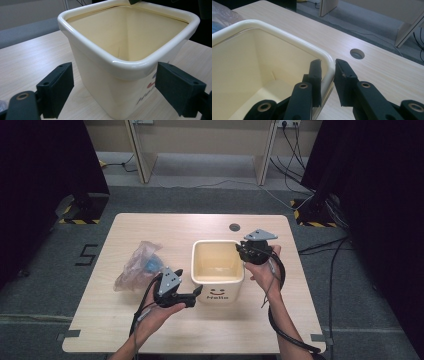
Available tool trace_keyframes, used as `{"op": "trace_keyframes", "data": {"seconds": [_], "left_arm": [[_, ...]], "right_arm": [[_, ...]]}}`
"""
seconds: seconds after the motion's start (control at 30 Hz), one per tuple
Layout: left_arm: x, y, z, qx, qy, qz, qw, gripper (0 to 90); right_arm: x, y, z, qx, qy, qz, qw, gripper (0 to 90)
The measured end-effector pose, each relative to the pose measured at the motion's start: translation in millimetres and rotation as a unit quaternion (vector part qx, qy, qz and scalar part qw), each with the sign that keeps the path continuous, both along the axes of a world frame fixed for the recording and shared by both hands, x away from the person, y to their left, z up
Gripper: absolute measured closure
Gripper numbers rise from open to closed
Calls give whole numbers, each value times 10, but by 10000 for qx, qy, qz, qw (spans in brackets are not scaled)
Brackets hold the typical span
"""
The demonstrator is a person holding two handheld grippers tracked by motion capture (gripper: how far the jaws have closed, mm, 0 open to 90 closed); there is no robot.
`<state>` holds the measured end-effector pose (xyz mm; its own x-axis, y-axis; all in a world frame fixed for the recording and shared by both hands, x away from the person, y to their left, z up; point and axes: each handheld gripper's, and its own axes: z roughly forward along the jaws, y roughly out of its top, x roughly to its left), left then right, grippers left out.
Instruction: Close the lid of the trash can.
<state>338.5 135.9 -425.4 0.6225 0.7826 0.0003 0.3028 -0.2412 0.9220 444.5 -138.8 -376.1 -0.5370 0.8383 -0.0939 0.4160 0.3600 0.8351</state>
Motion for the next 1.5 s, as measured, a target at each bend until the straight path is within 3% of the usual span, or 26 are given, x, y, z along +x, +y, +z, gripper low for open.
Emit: {"op": "trace_keyframes", "data": {"seconds": [0.03, 0.1, 0.17, 0.5, 0.87, 1.03, 1.17, 1.4, 1.5], "left_arm": [[9, 3, -1, -8, -7, 27, 10000, 151], [22, 14, 0, -29, 3, 47, 10000, 151], [32, 27, -3, -56, 28, 56, 10000, 151], [37, 79, 25, -324, 95, 62, 9994, 151], [68, 129, 18, -378, 160, 136, 9991, 149], [62, 149, 33, -430, 159, 144, 9988, 150], [64, 153, 29, -446, 174, 150, 9987, 150], [60, 153, -7, -468, 262, 127, 9985, 150], [58, 158, -17, -480, 301, 111, 9983, 150]], "right_arm": [[-5, -4, -2, -14, -18, -4, 10000, 758], [-16, -3, -6, -272, -125, -56, 9995, 757], [-17, -10, -35, -282, -73, 15, 9996, 754], [-8, -88, -105, 89, 112, 103, 9998, 732], [-18, -125, -158, 244, 93, 188, 9995, 726], [-69, -194, -143, 562, 58, 188, 9982, 669], [-219, -294, -153, 700, 58, 366, 9969, 599], [-474, -438, -189, 1192, 58, 663, 9906, 520], [-489, -454, -257, 1201, 113, 675, 9904, 510]]}}
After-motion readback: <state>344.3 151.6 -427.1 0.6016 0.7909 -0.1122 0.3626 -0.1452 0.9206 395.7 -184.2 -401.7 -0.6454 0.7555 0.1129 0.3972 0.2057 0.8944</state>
